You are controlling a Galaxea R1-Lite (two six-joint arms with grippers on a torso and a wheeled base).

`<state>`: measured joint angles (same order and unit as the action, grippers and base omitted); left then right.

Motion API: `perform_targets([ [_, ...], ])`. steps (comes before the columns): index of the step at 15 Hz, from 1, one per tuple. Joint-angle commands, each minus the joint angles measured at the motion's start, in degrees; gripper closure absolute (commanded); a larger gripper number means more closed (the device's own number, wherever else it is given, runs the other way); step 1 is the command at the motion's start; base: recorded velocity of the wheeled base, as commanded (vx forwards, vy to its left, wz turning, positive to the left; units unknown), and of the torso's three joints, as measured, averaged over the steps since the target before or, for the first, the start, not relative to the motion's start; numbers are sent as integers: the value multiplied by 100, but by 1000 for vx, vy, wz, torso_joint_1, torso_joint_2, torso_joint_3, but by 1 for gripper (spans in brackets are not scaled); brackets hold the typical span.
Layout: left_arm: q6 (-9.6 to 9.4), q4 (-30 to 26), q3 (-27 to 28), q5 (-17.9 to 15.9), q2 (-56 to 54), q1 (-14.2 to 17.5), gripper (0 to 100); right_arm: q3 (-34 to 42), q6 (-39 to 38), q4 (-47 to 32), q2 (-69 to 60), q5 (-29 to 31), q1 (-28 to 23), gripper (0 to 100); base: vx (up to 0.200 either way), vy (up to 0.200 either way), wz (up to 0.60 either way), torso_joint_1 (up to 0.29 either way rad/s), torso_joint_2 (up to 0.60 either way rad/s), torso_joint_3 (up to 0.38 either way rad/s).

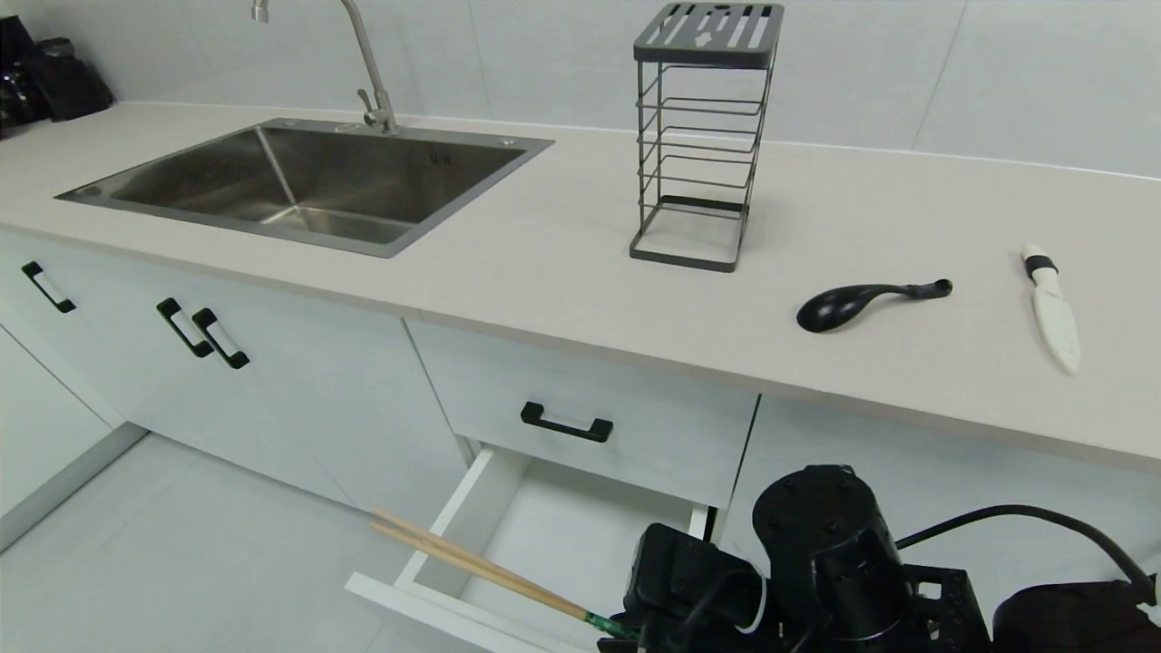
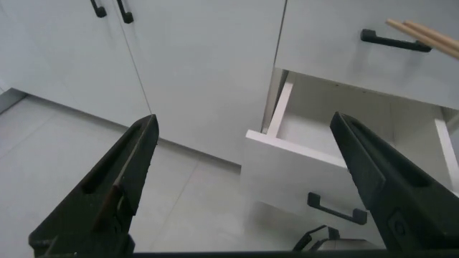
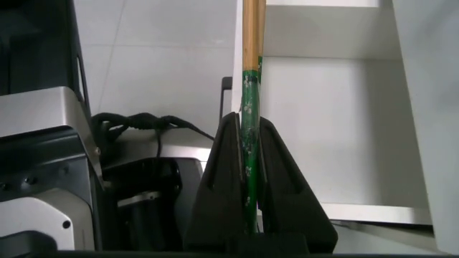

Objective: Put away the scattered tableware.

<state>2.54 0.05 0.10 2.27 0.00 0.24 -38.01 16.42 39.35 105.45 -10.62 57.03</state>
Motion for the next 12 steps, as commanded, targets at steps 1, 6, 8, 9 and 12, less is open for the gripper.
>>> perform_targets([
  [1, 1, 4, -1, 2, 0, 2, 0, -136, 1, 2, 125, 7, 1, 100, 0, 0, 0, -251, 466, 207],
  [6, 1, 4, -1, 2, 0, 2, 0, -822, 54, -692, 459, -2, -122, 100, 0, 0, 0, -251, 394, 155],
  [8, 1, 4, -1, 2, 0, 2, 0, -857, 63, -701, 547, -2, -130, 100, 0, 0, 0, -259, 347, 122],
  [9, 1, 4, -1, 2, 0, 2, 0, -857, 81, -718, 565, -2, -130, 100, 0, 0, 0, -173, 281, 119],
  [12, 1, 4, -1, 2, 0, 2, 0, -1147, 81, -771, 626, 253, -289, 100, 0, 0, 0, -61, 219, 71],
])
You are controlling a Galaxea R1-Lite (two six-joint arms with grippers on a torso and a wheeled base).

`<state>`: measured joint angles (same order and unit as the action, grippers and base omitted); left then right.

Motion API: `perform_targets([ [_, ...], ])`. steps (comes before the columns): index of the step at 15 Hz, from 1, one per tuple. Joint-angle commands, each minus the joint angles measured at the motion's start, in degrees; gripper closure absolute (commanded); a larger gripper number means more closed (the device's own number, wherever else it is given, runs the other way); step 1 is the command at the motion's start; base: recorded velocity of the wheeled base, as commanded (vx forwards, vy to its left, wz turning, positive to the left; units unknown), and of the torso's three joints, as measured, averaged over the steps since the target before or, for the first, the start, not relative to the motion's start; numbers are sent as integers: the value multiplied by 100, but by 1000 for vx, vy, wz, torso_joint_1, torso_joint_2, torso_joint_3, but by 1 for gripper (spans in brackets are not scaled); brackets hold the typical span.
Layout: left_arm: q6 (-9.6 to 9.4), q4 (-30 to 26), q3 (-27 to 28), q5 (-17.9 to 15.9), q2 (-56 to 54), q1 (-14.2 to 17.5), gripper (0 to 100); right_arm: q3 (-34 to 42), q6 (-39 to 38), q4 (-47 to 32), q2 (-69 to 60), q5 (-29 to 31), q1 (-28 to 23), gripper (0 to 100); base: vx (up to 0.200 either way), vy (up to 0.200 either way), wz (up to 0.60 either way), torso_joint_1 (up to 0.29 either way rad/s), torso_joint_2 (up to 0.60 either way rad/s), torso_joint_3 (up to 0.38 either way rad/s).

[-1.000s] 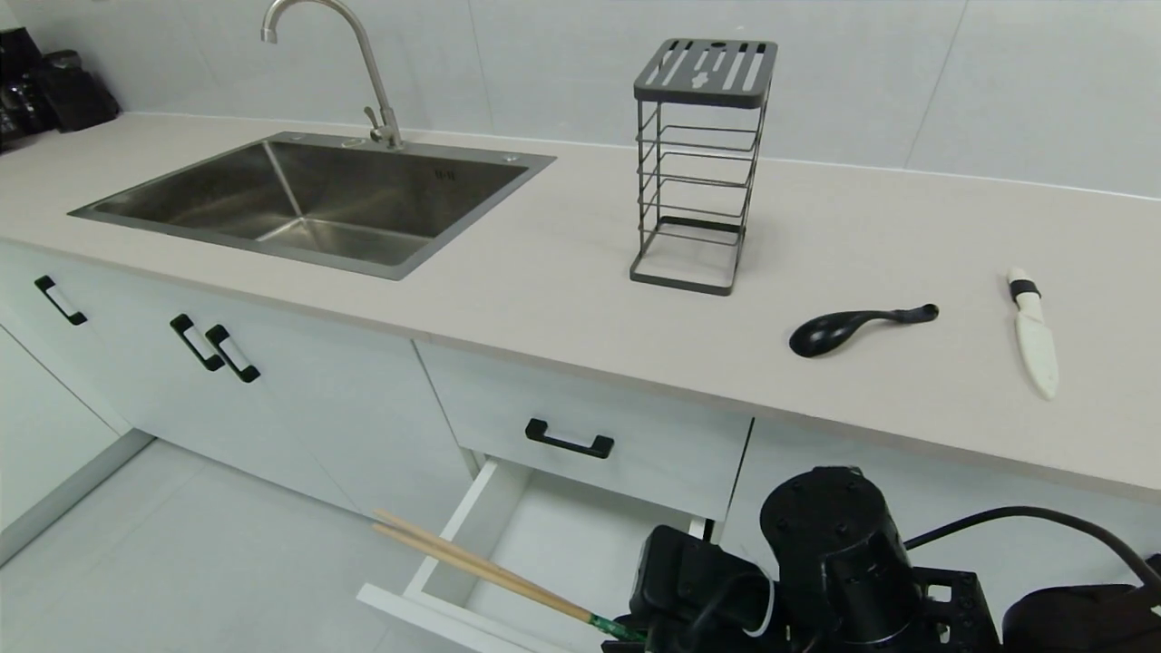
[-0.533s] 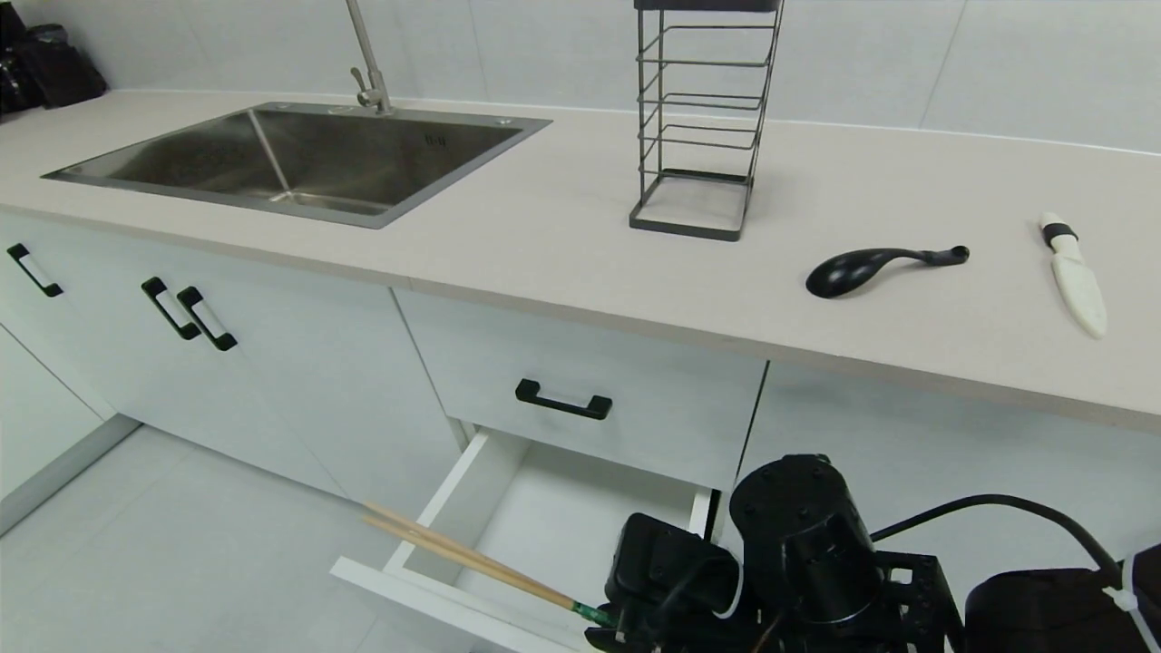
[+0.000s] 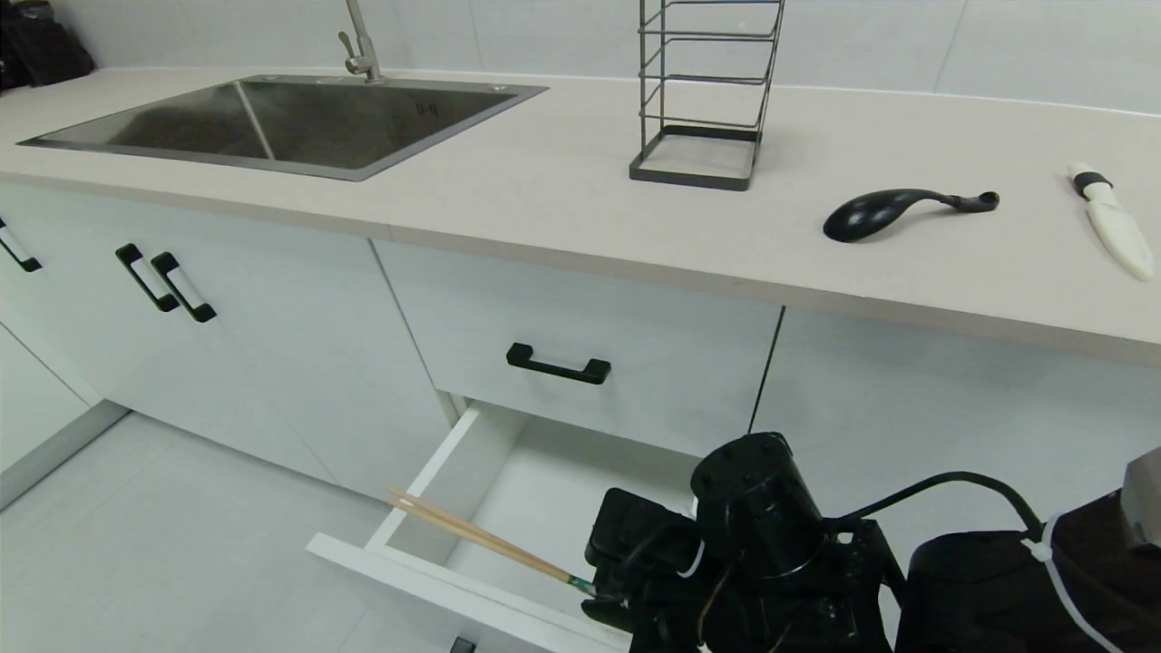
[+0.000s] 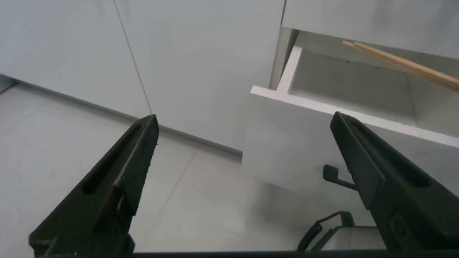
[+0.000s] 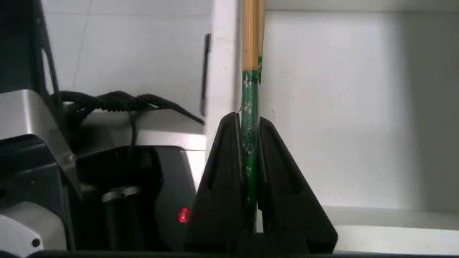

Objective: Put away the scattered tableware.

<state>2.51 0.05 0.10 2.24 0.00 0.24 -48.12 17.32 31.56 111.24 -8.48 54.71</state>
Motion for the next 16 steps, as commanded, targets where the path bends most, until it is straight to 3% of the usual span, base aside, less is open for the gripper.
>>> perform_targets([
  [1, 4, 4, -1, 4, 0, 2, 0, -163, -10, 8, 29, 268, -110, 100, 0, 0, 0, -7, 168, 36],
  [4, 4, 4, -1, 4, 0, 2, 0, -225, -10, 8, -129, 892, -189, 100, 0, 0, 0, 0, 52, 24],
  [9, 4, 4, -1, 4, 0, 2, 0, -532, -10, -71, 170, 1358, -127, 100, 0, 0, 0, 1, 1, 10],
  [16, 4, 4, -1, 4, 0, 2, 0, -1481, -71, -1565, 583, 1534, 13, 100, 0, 0, 0, 0, 0, 0],
])
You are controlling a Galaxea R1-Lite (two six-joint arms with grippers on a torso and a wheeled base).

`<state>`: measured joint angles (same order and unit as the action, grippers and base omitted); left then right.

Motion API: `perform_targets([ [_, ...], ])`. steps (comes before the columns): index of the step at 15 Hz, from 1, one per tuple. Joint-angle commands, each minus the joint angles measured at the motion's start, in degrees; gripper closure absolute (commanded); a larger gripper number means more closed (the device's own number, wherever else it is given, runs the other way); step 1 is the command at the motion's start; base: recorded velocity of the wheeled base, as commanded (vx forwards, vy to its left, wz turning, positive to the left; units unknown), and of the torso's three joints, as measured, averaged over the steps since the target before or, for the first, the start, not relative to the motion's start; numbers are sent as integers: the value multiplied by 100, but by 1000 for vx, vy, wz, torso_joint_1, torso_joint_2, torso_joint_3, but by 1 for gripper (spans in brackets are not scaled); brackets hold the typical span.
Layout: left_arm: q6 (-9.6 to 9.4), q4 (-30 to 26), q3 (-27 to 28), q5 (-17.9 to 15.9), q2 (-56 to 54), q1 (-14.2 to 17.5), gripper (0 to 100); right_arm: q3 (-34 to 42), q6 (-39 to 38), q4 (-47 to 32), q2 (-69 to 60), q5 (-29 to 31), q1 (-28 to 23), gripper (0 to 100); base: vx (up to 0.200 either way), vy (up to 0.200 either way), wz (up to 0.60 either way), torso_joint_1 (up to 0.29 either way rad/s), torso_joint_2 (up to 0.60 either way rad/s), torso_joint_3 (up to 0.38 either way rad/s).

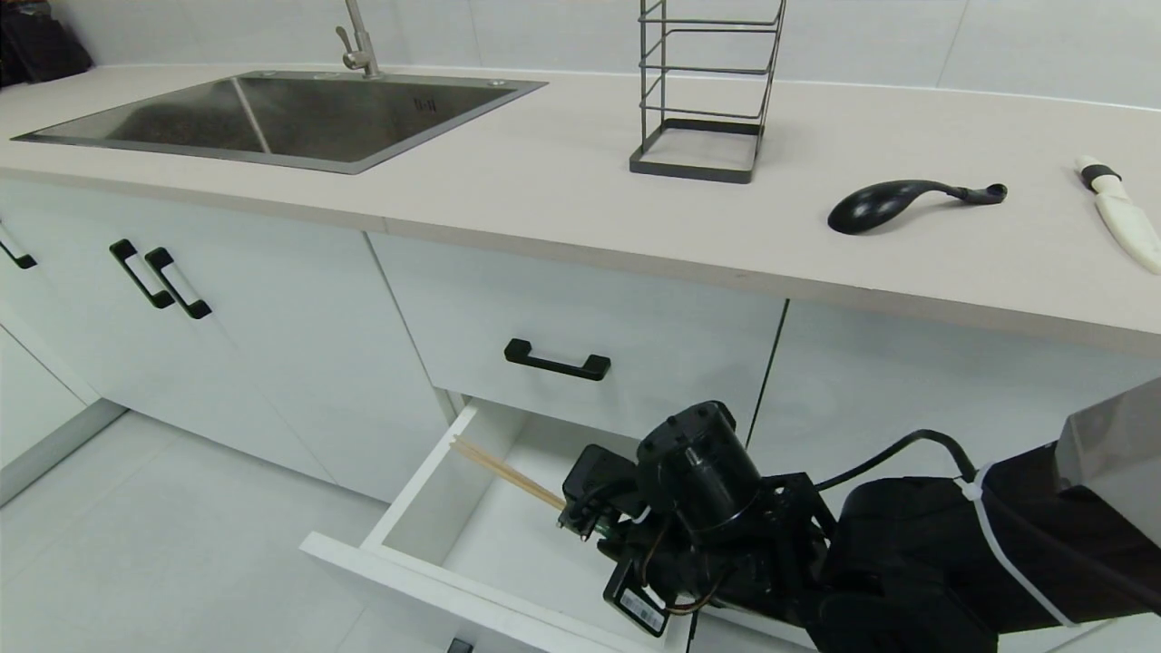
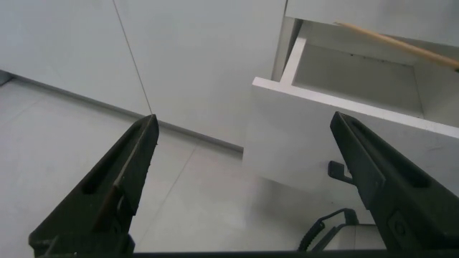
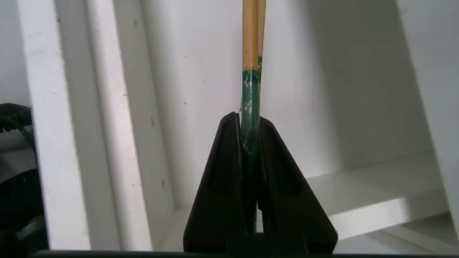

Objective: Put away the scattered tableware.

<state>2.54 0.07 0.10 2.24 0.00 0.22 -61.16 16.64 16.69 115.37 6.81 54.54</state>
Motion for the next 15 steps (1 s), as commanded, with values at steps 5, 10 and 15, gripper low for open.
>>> perform_targets([
  [5, 1, 1, -1, 4, 0, 4, 0, -704, -29, -702, 495, 285, 4, 100, 0, 0, 0, 0, 0, 0],
  [10, 1, 1, -1, 4, 0, 4, 0, -1003, -117, -887, 873, 575, -137, 100, 0, 0, 0, 0, 0, 0],
  [15, 1, 1, -1, 4, 0, 4, 0, -1487, -108, -887, 1365, 760, -189, 100, 0, 0, 0, 0, 0, 0],
])
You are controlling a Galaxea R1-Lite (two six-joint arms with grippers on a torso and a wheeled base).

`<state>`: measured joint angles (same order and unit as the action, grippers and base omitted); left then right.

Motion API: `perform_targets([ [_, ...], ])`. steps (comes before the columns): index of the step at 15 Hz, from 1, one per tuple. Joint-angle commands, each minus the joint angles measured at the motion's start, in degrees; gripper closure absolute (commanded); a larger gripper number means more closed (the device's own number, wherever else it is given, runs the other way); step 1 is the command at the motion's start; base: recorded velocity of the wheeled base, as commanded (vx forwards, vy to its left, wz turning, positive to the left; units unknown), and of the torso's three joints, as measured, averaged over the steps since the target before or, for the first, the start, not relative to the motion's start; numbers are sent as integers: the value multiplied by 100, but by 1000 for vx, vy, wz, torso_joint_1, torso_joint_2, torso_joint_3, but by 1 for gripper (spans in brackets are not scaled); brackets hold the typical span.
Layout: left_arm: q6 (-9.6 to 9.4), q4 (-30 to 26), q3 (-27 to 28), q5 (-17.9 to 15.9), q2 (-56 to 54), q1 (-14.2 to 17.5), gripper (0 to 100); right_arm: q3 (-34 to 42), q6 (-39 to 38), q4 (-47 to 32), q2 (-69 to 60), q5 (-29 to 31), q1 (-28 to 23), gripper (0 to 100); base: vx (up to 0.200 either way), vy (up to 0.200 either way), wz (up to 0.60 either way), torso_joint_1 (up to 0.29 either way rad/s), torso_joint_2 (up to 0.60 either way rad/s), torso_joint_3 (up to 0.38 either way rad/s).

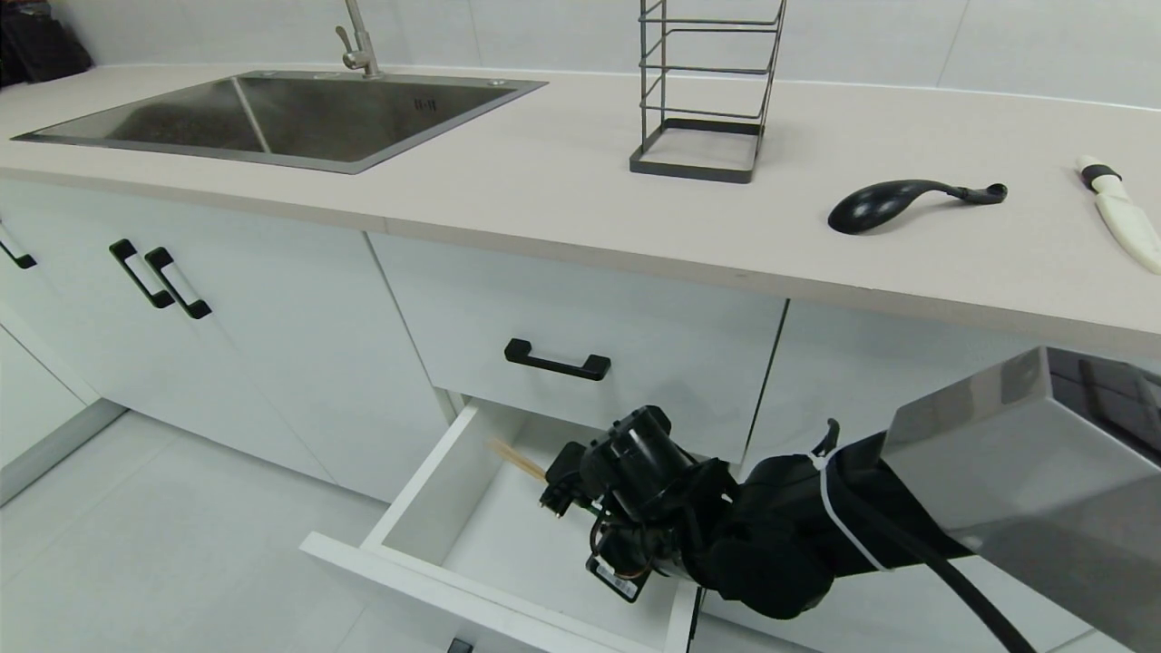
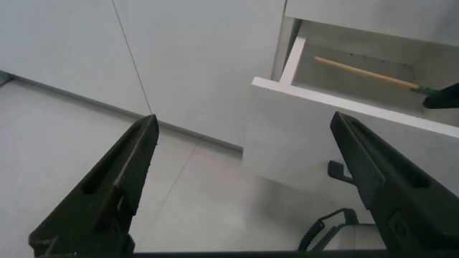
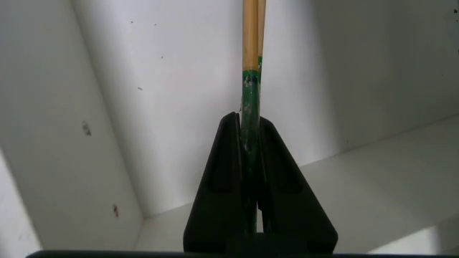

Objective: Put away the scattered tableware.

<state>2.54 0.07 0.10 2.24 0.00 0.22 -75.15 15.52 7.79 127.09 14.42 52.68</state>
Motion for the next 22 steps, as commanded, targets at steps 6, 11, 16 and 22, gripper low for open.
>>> perform_targets([
  [6, 1, 1, -1, 4, 0, 4, 0, -526, -260, -199, 580, 527, 15, 100, 0, 0, 0, 0, 0, 0],
  [11, 1, 1, -1, 4, 0, 4, 0, -931, -603, -454, 862, 641, 15, 100, 0, 0, 0, 0, 0, 0],
  [16, 1, 1, -1, 4, 0, 4, 0, -1282, -611, -542, 1196, 641, 32, 100, 0, 0, 0, 0, 0, 0],
  [22, 1, 1, -1, 4, 0, 4, 0, -1827, -743, -550, 1670, 676, 23, 100, 0, 0, 0, 0, 0, 0],
])
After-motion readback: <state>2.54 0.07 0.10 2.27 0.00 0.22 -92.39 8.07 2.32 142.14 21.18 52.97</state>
